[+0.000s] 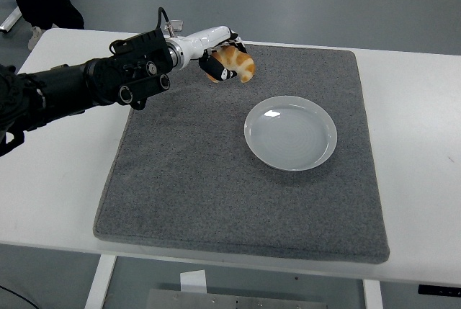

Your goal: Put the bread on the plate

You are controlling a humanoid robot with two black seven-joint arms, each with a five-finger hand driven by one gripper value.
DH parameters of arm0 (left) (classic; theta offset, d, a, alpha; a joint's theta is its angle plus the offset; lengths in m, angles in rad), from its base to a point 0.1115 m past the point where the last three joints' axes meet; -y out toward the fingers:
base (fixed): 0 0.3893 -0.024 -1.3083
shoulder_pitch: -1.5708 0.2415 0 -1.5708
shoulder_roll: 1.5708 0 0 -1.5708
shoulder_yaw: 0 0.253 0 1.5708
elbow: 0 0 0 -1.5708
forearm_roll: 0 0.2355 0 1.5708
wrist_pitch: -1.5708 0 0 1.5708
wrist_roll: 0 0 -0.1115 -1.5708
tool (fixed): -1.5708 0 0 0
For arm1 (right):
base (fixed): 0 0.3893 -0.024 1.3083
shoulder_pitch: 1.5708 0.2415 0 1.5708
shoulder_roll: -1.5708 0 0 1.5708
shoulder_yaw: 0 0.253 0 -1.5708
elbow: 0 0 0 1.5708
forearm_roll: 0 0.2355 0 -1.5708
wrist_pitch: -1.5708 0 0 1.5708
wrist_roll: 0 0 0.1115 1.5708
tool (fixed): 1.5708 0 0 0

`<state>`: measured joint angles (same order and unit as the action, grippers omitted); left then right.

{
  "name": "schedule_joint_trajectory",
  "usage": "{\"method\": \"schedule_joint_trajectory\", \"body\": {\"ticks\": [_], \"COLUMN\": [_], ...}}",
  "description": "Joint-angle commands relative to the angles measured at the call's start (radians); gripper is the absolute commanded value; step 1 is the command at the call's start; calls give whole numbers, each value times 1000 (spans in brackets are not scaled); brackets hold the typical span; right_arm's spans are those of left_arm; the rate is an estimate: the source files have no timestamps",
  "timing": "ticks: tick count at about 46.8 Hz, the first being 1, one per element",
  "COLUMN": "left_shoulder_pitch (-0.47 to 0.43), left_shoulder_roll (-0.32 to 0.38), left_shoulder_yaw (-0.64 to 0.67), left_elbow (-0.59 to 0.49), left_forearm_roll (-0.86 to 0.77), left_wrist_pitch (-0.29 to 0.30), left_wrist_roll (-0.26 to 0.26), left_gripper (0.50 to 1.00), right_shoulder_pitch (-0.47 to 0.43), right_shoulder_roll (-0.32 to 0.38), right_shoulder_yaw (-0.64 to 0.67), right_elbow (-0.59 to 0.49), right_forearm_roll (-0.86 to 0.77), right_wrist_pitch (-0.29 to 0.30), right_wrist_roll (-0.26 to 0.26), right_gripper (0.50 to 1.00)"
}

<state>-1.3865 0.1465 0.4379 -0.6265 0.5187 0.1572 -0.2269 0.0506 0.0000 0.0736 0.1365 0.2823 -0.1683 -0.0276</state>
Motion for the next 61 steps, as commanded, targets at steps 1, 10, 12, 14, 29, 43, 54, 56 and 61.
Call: {"method": "schedule_joint_trajectory", "body": {"ticks": [1,10,12,14,29,43,54,56,61], "left_shoulder_pitch": [-35,-114,-134,-153,-203,-247,-261,-259,-256], "left_shoulder_roll": [22,71,87,100,131,113,27,10,-24], "left_shoulder_yaw": [-1,-1,-1,1,2,-2,-15,-16,-16], "left_elbow": [-30,-70,-85,-97,-116,-153,-160,-159,-156], "left_forearm_roll": [-2,0,0,0,1,1,3,3,6], "left_wrist_pitch": [4,2,2,2,-2,-15,-18,-22,-28], "left_wrist_roll": [3,5,5,5,0,-35,-75,-75,-77], "left_gripper": [500,500,500,500,500,500,500,500,500], "right_shoulder_pitch": [0,0,0,0,0,0,0,0,0], "right_shoulder_roll": [0,0,0,0,0,0,0,0,0], "right_shoulder_yaw": [0,0,0,0,0,0,0,0,0], "right_elbow": [0,0,0,0,0,0,0,0,0], "right_forearm_roll": [0,0,0,0,0,0,0,0,0], "right_wrist_pitch": [0,0,0,1,1,0,1,0,1], "right_wrist_roll": [0,0,0,0,0,0,0,0,0], "right_gripper": [952,954,952,952,954,952,952,952,952]}}
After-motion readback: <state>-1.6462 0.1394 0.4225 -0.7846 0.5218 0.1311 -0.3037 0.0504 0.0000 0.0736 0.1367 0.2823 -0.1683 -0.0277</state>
